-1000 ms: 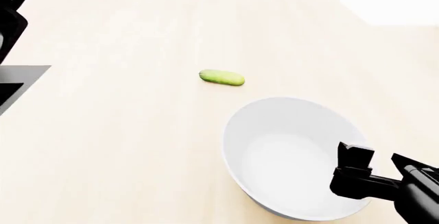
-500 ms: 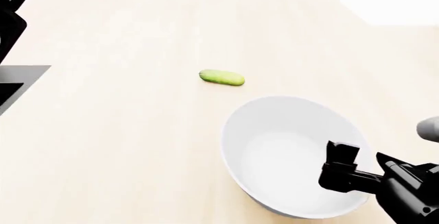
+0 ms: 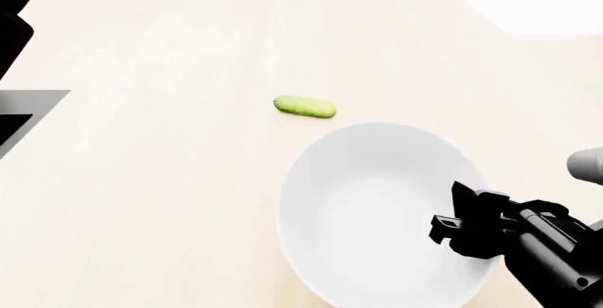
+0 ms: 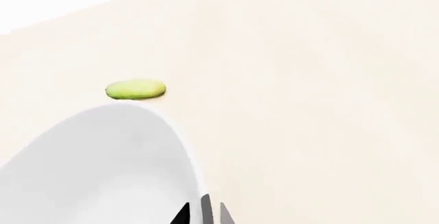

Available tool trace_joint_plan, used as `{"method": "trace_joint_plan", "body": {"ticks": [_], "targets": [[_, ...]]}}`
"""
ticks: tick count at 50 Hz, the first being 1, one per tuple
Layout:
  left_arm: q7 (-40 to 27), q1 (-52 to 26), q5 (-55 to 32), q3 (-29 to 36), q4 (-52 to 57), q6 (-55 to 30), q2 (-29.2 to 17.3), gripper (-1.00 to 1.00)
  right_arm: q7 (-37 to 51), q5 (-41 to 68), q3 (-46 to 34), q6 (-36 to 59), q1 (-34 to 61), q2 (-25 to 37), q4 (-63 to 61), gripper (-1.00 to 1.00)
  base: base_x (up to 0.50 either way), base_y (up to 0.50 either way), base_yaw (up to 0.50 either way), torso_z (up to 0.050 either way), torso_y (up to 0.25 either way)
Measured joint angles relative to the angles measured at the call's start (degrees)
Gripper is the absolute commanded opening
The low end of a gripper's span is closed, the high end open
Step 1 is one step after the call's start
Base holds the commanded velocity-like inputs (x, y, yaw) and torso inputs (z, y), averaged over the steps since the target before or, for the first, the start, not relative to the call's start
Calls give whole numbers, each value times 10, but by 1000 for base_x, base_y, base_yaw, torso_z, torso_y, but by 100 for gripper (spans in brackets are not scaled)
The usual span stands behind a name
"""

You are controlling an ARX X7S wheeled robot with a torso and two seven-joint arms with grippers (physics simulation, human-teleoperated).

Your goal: Place the two vegetables and bowl onto the tray for setting up a vegetable dip station.

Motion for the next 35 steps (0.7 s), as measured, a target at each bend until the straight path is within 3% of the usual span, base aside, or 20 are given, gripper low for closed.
{"method": "trace_joint_plan", "body": {"ticks": [16,32,35], "targets": [[-4,-2,-4,-15,2,-8,-5,-100,120,129,56,126,211,-46,14,-100,0,0,0,0,0],[-10,-15,-8,-38,7,-21,-19,-100,193,165,71,262,471,-158,144,-100,0,0,0,0,0],[-11,-16,-9,-41,6,-24,-22,-100,201,164,68,279,501,-173,161,-100,-500,3,0,0,0]]}}
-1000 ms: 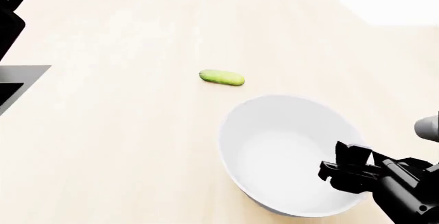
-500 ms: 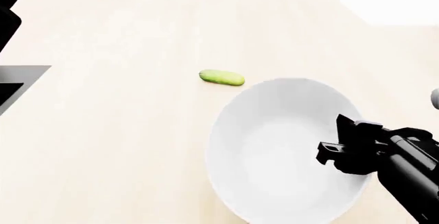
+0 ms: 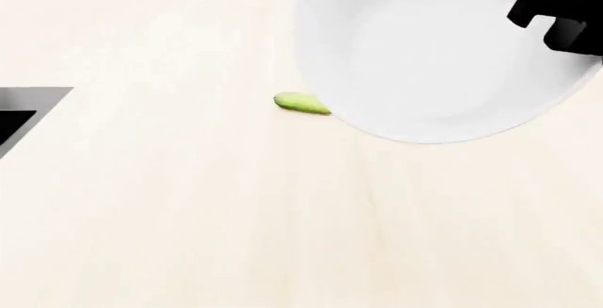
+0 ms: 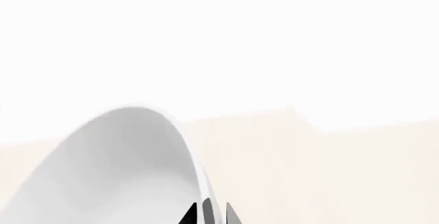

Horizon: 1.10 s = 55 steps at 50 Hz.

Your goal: Place the two vegetables and bowl onto the tray for setting up a vegetable dip station.

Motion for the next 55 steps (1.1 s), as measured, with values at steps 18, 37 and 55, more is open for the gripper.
{"method": "trace_joint_plan", "body": {"ticks": [18,37,55], "targets": [[-3,-8,-3,-28,-2,-12,-12,-100,9,-10,-19,54,81,-51,51,-100,-500,3,0,0,0],[-5,-1,-2,-47,-3,-21,-14,-100,-3,-32,-31,78,96,-60,59,-100,-104,290,0,0,0],[-7,6,1,-62,-4,-29,-16,-100,-6,-37,-45,93,103,-65,62,-100,3,500,0,0,0]]}}
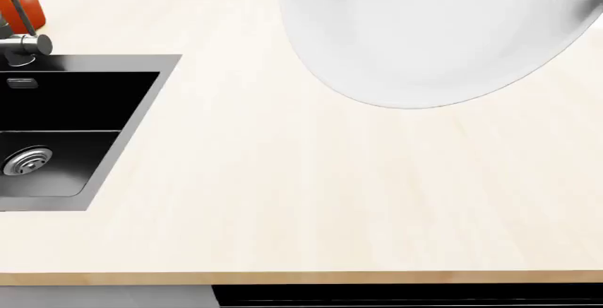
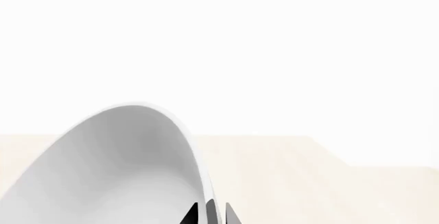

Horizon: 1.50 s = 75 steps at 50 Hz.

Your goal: Place the two vegetables and bowl onto the tray for setting up a vegetable dip station.

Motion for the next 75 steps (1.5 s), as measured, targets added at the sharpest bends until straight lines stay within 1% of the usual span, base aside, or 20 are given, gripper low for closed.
{"method": "trace_joint_plan", "body": {"ticks": [75], "targets": [[-6,26,8,-49,2,-26,2,-100,-3,-6,-25,9,16,-3,1,-100,2,500,0,0,0]]}}
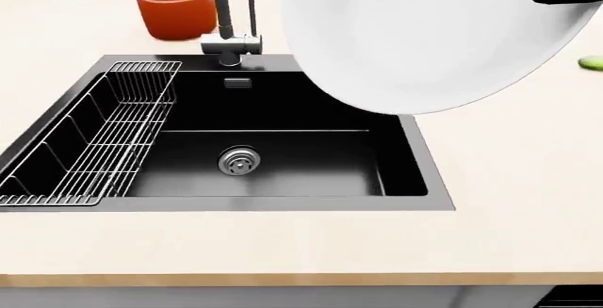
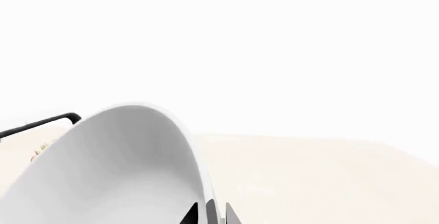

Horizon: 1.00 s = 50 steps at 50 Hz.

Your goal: Place the two vegetables and bowl onto the tray for setting up a vegetable dip station.

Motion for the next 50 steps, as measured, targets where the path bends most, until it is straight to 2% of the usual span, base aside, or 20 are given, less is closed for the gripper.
{"method": "trace_joint_plan", "body": {"ticks": [50], "targets": [[-4,14,3,-27,2,-14,2,-100,-3,-1,-10,2,11,3,-2,-100,2,500,0,0,0]]}}
